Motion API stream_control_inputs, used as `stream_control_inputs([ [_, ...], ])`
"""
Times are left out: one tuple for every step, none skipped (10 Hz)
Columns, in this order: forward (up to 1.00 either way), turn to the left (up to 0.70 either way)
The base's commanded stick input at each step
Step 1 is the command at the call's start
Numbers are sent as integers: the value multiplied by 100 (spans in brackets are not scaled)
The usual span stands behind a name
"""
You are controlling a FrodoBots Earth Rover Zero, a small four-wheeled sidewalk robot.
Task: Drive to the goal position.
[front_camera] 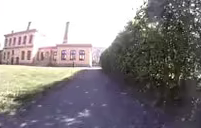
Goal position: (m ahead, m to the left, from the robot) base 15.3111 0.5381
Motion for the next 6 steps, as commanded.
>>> stream_control_inputs([
  [70, 24],
  [70, 27],
  [70, 13],
  [70, 0],
  [70, 0],
  [70, 0],
])
